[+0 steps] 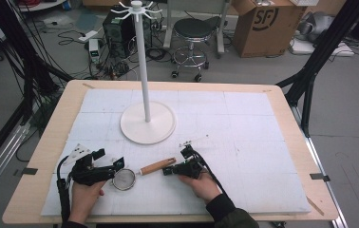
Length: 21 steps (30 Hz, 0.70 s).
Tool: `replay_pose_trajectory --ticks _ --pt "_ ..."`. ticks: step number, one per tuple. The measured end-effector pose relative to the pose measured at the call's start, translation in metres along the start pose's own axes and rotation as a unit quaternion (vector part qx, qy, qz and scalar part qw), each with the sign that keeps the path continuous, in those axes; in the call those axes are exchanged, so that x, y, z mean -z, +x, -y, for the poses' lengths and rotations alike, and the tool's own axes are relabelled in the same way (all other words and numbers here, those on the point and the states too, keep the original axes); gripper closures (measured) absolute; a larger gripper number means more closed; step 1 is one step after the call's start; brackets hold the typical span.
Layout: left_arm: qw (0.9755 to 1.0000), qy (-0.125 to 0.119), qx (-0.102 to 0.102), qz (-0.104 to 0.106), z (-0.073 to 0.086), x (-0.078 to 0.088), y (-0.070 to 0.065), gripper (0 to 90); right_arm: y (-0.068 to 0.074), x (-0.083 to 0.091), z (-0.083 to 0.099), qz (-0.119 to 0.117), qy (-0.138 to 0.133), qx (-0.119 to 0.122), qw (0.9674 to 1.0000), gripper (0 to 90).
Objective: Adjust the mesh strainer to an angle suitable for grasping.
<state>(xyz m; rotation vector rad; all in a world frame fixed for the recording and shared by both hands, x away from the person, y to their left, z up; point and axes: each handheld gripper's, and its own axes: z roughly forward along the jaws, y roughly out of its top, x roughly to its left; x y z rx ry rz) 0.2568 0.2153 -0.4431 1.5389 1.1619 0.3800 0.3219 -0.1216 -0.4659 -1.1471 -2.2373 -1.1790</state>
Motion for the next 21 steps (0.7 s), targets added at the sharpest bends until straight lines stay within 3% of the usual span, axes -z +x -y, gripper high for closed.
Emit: replay_pose_trajectory --ticks 6,21 --pt "1.0000 -0.002 0.001 -0.001 0.000 0.001 0.001 3.8 -0.010 0.007 -0.004 0.009 -0.015 -0.017 0.9997 89.6" --pt "1.0000 -0.002 0.003 -0.001 0.000 0.000 0.002 3.8 -0.021 0.017 -0.007 0.030 -0.032 -0.028 0.9986 89.6"
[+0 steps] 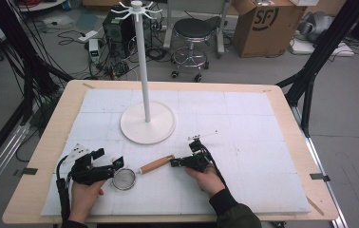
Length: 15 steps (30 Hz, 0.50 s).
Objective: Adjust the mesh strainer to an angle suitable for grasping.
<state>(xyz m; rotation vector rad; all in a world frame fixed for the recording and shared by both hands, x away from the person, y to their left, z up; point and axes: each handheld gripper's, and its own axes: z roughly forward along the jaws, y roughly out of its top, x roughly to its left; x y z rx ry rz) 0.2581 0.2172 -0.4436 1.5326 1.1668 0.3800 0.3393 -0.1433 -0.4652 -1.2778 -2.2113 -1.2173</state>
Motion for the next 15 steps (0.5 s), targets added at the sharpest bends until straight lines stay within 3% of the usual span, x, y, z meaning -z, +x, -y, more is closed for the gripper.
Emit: replay_pose_trajectory --ticks 5,15 --pt "1.0000 0.001 0.001 -0.001 0.000 -0.001 0.000 3.8 -0.008 0.006 -0.002 0.012 -0.011 -0.006 0.9999 89.6" --pt "1.0000 0.001 -0.001 0.000 0.000 -0.002 0.000 3.8 -0.016 0.005 -0.007 0.002 -0.022 -0.024 0.9994 89.6"
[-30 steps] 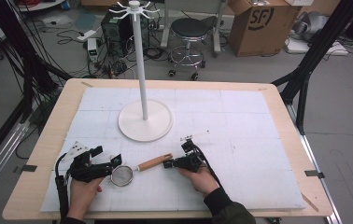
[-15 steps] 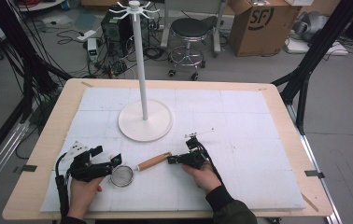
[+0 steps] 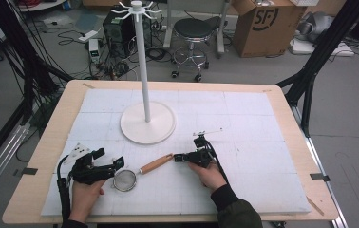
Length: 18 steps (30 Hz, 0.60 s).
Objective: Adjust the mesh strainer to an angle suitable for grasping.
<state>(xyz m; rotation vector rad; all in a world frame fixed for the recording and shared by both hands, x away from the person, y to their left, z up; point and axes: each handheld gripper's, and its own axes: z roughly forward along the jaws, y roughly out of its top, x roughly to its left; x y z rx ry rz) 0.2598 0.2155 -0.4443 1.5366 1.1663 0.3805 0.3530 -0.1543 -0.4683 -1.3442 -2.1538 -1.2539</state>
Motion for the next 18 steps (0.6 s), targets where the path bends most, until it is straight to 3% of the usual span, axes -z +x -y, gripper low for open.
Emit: replay_pose_trajectory --ticks 18 --pt "1.0000 0.001 0.000 0.001 0.000 -0.002 0.001 3.8 -0.002 -0.010 -0.013 0.007 -0.007 -0.009 0.9999 89.6"
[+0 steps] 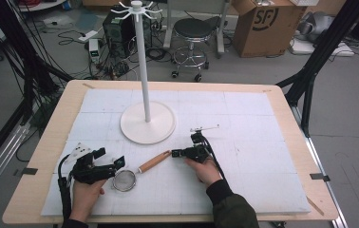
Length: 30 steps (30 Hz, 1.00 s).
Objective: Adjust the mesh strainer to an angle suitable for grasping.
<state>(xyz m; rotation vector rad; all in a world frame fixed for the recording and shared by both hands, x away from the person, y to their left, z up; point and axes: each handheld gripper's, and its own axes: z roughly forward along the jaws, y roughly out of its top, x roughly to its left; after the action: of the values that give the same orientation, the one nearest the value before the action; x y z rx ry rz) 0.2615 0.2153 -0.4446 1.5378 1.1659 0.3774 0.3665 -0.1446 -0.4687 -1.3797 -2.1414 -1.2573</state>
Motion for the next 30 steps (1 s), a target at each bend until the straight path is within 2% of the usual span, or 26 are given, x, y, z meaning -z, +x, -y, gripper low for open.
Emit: replay_pose_trajectory --ticks 6,18,28,30 --pt "1.0000 -0.003 0.001 0.000 0.000 0.002 0.001 3.8 -0.002 0.002 0.000 -0.008 0.002 -0.006 0.9999 89.5" --pt "1.0000 0.001 -0.001 -0.001 0.000 0.001 0.000 3.8 0.000 0.009 0.005 -0.015 -0.002 0.009 0.9998 89.4" --pt "1.0000 0.001 -0.001 0.000 0.000 0.001 0.000 3.8 0.000 0.030 0.012 -0.013 -0.016 0.017 0.9996 89.3" --pt "1.0000 0.003 -0.002 0.001 0.000 0.000 0.000 3.8 -0.002 0.036 0.015 -0.020 -0.019 0.016 0.9995 84.8"
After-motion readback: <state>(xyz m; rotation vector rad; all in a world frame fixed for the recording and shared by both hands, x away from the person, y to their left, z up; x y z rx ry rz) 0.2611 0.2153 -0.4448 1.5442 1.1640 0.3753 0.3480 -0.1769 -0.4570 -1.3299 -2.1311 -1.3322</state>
